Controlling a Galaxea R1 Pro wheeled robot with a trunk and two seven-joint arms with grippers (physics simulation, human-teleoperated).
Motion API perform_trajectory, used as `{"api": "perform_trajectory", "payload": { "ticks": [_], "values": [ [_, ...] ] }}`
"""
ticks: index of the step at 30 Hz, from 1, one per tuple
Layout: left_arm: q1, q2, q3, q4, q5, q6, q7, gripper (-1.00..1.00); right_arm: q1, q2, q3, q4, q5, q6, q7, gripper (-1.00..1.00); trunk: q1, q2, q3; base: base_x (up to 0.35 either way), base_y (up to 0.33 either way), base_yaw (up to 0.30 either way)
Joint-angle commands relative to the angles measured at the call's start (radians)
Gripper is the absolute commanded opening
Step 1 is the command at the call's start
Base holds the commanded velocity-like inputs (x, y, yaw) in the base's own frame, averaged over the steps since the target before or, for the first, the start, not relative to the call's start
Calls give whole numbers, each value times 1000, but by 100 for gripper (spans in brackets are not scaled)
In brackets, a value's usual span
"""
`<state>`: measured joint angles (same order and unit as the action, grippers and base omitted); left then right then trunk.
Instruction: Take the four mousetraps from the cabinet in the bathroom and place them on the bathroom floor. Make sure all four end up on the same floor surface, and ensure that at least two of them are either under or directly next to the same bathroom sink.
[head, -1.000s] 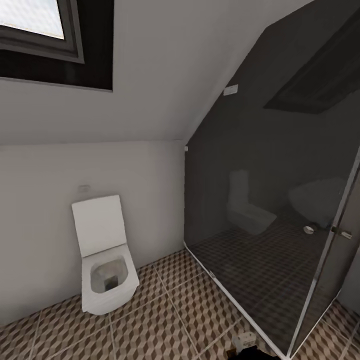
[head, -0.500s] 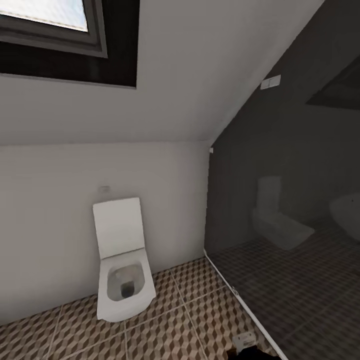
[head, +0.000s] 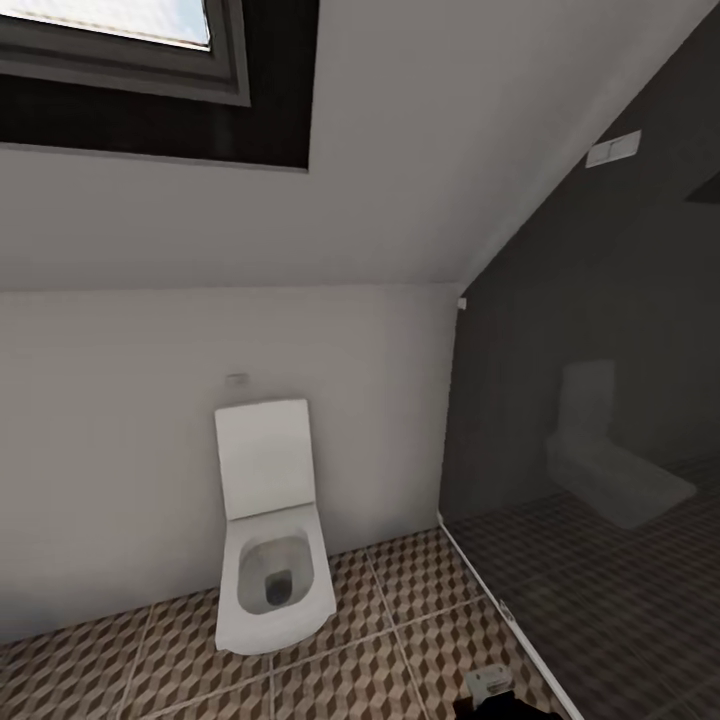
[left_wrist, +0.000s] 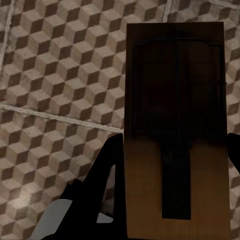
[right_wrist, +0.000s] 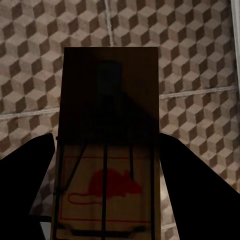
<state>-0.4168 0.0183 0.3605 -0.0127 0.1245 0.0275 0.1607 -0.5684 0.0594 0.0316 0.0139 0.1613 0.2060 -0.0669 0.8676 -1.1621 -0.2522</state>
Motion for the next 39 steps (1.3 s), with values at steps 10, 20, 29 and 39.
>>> {"api": "perform_trajectory", "payload": {
  "ticks": [10,20,29,39],
  "values": [
    [0,0,-3,-1,9,3,3,-100,-1,0,2,1,8,4,2,-100,0,-1,-1,7,0,8],
    [0,-2,-3,-1,9,3,3,-100,-1,0,2,1,8,4,2,-100,0,-1,-1,0,0,0],
    [0,-4,-5,-1,8,3,3,-100,-1,0,2,1,7,4,2,-100,0,-1,-1,0,0,208],
    [0,-5,-5,-1,8,3,3,-100,-1,0,2,1,6,4,1,-100,0,-1,-1,0,0,269]
  ]
}}
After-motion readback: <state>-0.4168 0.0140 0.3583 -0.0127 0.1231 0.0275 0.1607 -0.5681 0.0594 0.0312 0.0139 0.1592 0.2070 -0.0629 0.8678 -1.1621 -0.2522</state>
